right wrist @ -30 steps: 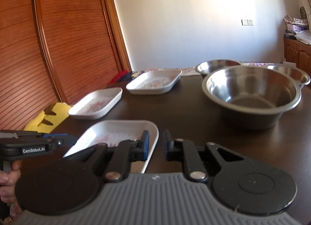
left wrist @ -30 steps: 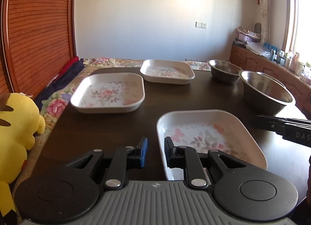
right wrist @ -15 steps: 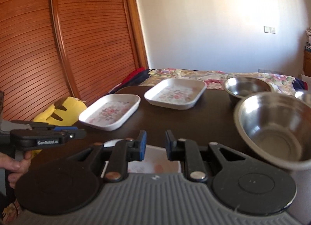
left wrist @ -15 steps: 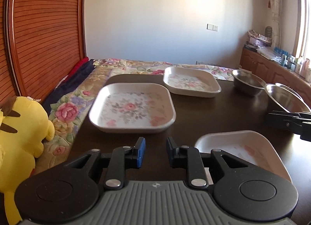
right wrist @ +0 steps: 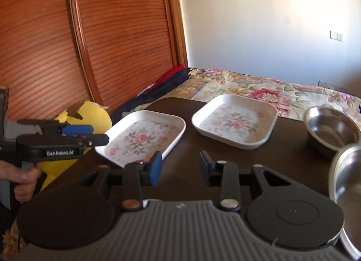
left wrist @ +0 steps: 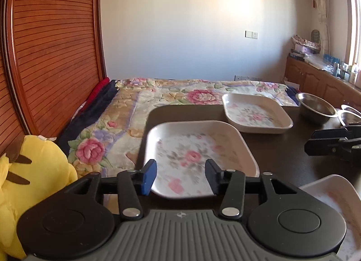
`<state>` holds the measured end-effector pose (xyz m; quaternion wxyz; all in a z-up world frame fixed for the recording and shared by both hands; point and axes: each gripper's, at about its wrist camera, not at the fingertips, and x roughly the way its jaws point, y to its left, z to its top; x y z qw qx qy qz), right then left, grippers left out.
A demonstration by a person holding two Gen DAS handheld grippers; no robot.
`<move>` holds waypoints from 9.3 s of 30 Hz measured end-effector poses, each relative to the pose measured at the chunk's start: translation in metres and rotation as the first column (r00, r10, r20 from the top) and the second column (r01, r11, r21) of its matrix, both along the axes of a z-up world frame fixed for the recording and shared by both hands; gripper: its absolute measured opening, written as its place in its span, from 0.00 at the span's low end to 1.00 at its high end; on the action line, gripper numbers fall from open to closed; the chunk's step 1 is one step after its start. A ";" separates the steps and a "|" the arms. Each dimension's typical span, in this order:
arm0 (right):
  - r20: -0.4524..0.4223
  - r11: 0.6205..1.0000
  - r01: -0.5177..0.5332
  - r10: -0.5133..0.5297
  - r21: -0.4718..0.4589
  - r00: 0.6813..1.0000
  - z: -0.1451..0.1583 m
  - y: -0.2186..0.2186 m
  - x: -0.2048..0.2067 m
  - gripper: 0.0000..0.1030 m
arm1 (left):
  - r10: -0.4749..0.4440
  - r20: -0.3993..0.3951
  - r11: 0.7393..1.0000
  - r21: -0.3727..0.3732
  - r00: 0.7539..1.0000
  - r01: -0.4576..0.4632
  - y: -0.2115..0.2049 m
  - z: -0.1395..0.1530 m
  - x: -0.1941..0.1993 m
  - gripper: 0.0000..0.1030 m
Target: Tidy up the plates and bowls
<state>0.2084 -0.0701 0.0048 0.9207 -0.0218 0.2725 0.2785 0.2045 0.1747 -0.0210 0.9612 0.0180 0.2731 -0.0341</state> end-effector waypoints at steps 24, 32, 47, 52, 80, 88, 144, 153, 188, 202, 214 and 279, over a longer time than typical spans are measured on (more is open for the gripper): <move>-0.197 0.997 -0.045 0.031 -0.067 0.980 -0.022 0.057 0.073 0.36 | 0.011 -0.046 0.998 -0.061 0.999 -0.013 0.043 -0.023 0.056 0.31; -0.218 0.996 -0.052 0.035 -0.070 0.975 -0.025 0.061 0.079 0.28 | 0.004 -0.060 0.998 -0.067 0.998 -0.008 0.045 -0.029 0.059 0.27; -0.245 0.996 -0.059 0.040 -0.068 0.969 -0.029 0.065 0.087 0.19 | 0.007 -0.074 0.997 -0.077 0.997 -0.013 0.047 -0.034 0.059 0.19; -0.243 0.996 -0.064 0.045 -0.068 0.969 -0.030 0.066 0.086 0.19 | -0.004 -0.077 0.996 -0.085 0.997 -0.003 0.045 -0.034 0.055 0.17; -0.210 0.998 -0.052 0.047 -0.022 0.977 -0.001 0.032 0.058 0.14 | -0.005 -0.055 0.998 -0.055 0.998 0.002 0.017 -0.004 0.019 0.16; -0.184 0.999 -0.033 0.029 -0.014 0.983 0.009 0.012 0.040 0.14 | -0.031 -0.043 0.999 -0.041 0.999 0.029 -0.003 0.005 0.002 0.16; -0.158 0.998 0.062 -0.055 0.035 0.986 -0.015 -0.077 -0.054 0.14 | -0.122 -0.087 0.992 -0.010 0.989 0.122 -0.100 -0.015 -0.091 0.16; -0.139 0.996 0.067 -0.058 0.066 0.989 -0.018 -0.080 -0.056 0.15 | -0.117 -0.103 0.993 0.012 0.988 0.119 -0.103 -0.020 -0.087 0.16; -0.039 0.994 0.074 -0.071 0.082 0.997 -0.005 -0.084 -0.074 0.16 | -0.108 -0.073 0.994 0.019 0.991 0.110 -0.101 -0.013 -0.084 0.48; -0.026 0.993 0.062 -0.060 0.103 0.998 -0.002 -0.085 -0.067 0.16 | -0.083 -0.038 0.995 0.056 0.996 0.085 -0.104 0.001 -0.073 1.00; -0.033 0.993 0.065 -0.062 0.098 0.998 0.007 -0.084 -0.052 0.16 | -0.084 -0.059 0.995 0.040 0.995 0.087 -0.104 0.017 -0.058 1.00; -0.217 0.969 0.159 -0.200 -0.190 0.956 0.016 -0.039 0.175 0.30 | -0.201 -0.124 0.979 -0.064 0.972 0.194 -0.074 0.004 0.181 0.53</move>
